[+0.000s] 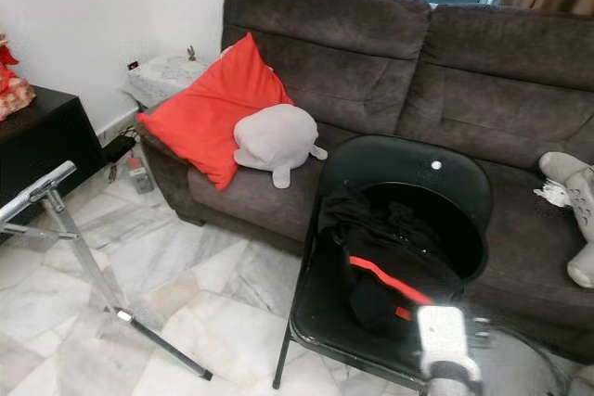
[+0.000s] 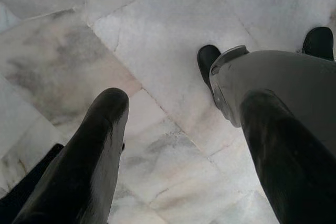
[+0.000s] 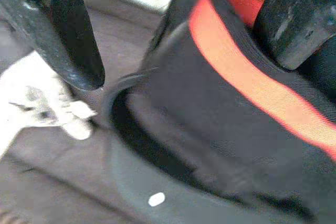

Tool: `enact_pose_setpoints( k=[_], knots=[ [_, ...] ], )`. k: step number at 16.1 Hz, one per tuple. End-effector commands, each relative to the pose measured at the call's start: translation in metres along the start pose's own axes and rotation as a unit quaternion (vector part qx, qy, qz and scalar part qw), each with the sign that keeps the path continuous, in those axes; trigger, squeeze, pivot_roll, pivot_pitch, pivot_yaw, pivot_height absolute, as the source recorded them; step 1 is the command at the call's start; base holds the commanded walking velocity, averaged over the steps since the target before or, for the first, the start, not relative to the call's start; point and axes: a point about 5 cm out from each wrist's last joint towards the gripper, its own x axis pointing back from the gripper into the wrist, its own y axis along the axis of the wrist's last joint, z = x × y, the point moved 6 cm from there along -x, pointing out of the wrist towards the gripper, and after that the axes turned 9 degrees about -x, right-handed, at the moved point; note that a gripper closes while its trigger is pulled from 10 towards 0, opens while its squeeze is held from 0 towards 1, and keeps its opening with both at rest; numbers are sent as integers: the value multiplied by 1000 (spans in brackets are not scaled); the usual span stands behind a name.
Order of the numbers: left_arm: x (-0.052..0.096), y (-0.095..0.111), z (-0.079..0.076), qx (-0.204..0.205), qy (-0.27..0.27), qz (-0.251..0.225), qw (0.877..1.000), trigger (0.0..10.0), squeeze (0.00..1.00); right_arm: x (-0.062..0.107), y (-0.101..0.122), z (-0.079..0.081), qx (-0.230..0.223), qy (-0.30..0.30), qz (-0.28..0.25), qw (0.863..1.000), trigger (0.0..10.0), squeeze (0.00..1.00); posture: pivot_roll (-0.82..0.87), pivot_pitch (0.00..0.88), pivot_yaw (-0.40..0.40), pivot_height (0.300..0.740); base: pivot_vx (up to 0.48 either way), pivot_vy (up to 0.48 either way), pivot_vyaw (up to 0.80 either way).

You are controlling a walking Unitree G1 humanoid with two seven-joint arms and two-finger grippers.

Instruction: Hang hanger

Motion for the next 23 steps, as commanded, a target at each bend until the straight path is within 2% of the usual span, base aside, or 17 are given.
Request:
enact_pose_setpoints(
  k=[1, 7, 9, 12, 14, 15, 18, 19, 20, 21, 22, 23],
  knots=[
    [0, -4, 0, 1, 2, 8, 1000, 10000, 0, 1, -10, 2, 4, 6, 24, 1000, 10000, 0, -24, 0, -25, 740, 0, 0, 0],
    [1, -11, 0, 1, 3, 12, 1000, 10000, 0, -6, 11, -22, -7, -67, -25, 997, 10000, 0, -28, 0, -17, 740, 0, 0, 0],
    [2, -15, 0, 0, 3, 14, 1000, 10000, 0, -7, 6, -23, -16, -70, -12, 997, 10000, 0, -29, 0, -17, 740, 0, 0, 0],
    [3, -20, 2, 0, 5, 17, 1000, 10000, 0, -15, 3, -4, -29, -28, 12, 999, 10000, 0, -26, 0, -17, 740, 0, 0, 0],
    [3, -18, 2, 0, 5, 17, 1000, 10000, 0, -22, 6, 0, -20, -24, 17, 999, 10000, 0, -22, 0, -14, 740, 0, 0, 0],
    [3, -18, 2, -1, 5, 17, 1000, 10000, 0, -24, 7, -1, -19, -26, 18, 999, 10000, 0, -18, 0, -16, 740, 0, 0, 0],
    [3, -18, 3, 2, 7, 16, 1000, 10000, 0, -28, -2, -18, -47, -77, 51, 995, 10000, 0, -16, 0, -15, 740, 0, 0, 0],
    [3, -18, 3, 1, 7, 16, 1000, 10000, 0, -27, -8, -22, -58, -87, 63, 993, 9373, 0, -16, 0, -15, 740, 0, 0, 0],
    [3, -19, 2, 1, 7, 17, 1000, 10000, 0, -25, -11, -24, -60, -90, 67, 992, 2157, 0, -16, 0, -14, 740, 0, 0, 0],
    [3, -19, 3, 0, 7, 17, 1000, 10000, 0, -24, -12, -25, -60, -90, 67, 992, 0, 0, -16, 0, -14, 740, 0, 0, 0],
    [3, -20, 3, -1, 7, 17, 1000, 10000, 0, -23, -13, -24, -62, -90, 66, 992, 1176, 0, -19, 0, -12, 740, 0, 0, 0],
    [3, -20, 3, -1, 7, 17, 1000, 10000, 0, -23, -13, -24, -64, -90, 66, 992, 1176, 0, -19, 0, -12, 740, 0, 0, 0]
  ],
)
